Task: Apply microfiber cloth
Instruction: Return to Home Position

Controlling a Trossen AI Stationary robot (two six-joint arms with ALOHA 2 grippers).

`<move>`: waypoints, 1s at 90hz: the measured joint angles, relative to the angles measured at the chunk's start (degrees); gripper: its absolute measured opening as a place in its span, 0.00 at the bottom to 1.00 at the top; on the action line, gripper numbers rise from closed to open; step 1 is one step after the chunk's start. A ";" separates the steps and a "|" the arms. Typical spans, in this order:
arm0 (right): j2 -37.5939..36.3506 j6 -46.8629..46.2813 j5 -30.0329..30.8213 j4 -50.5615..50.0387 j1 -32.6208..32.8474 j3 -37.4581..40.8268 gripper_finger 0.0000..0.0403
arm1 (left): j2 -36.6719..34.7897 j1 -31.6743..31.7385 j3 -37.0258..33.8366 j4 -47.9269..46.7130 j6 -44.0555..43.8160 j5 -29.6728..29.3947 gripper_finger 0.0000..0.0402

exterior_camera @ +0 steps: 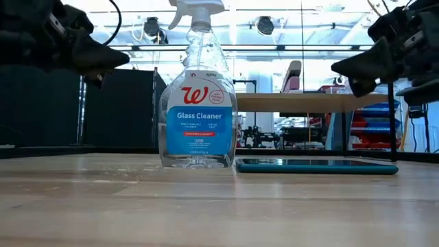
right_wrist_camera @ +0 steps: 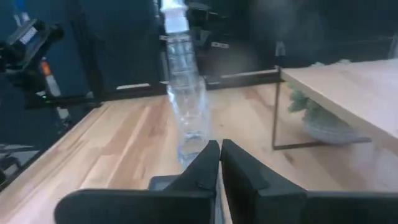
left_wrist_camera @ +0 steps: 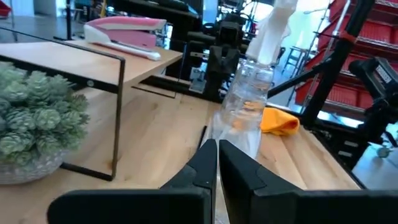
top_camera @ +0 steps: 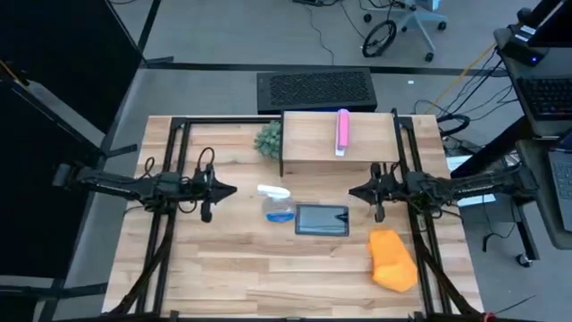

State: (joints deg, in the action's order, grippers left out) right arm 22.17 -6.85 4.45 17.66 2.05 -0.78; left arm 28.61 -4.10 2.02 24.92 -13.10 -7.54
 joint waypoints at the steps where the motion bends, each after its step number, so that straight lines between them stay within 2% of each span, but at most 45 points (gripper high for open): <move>1: -0.56 -0.01 -0.01 -0.57 -0.12 -0.01 0.00 | -0.14 0.00 0.00 -0.22 0.00 -0.08 0.00; 19: -10.51 0.07 -0.48 -12.01 -0.22 -0.02 0.00 | -2.29 0.01 0.00 -6.84 -1.54 -0.09 0.00; 29: -15.99 1.12 -3.13 -16.82 -0.21 -0.03 0.00 | -3.26 0.00 0.00 -8.33 -1.45 -0.70 0.00; 41: -19.07 3.37 -4.69 -17.48 -0.21 -0.10 0.00 | -3.69 0.02 0.00 -9.18 -1.30 -7.27 0.00; 50: -19.60 4.24 -4.57 -17.66 -0.22 -0.15 0.00 | -3.67 0.02 0.00 -8.83 0.04 -14.72 0.00; 56: -19.67 4.56 -4.59 -17.53 -0.20 -0.15 0.00 | -3.67 0.04 0.00 -8.98 -3.71 -15.90 0.00; 63: -19.67 4.72 -4.59 -17.56 -0.20 -0.15 0.00 | -3.64 -0.04 0.00 -9.15 -6.80 -15.10 0.00; 73: -19.67 4.64 -4.75 -17.56 -0.12 -0.15 0.00 | -4.28 -0.02 0.00 -9.48 -0.11 -11.28 0.00; 82: -19.67 4.60 -4.80 -17.54 -0.02 -0.15 0.00 | -8.49 -0.02 0.03 -11.31 4.67 -4.65 0.00; 90: -19.67 4.57 -4.80 -17.51 -0.02 -0.15 0.00 | -13.51 0.48 0.07 -18.59 3.42 -3.62 0.00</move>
State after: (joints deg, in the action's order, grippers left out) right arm 2.50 -2.29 -0.35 0.16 2.02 -0.93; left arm 15.10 -3.62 2.09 6.33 -9.69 -11.16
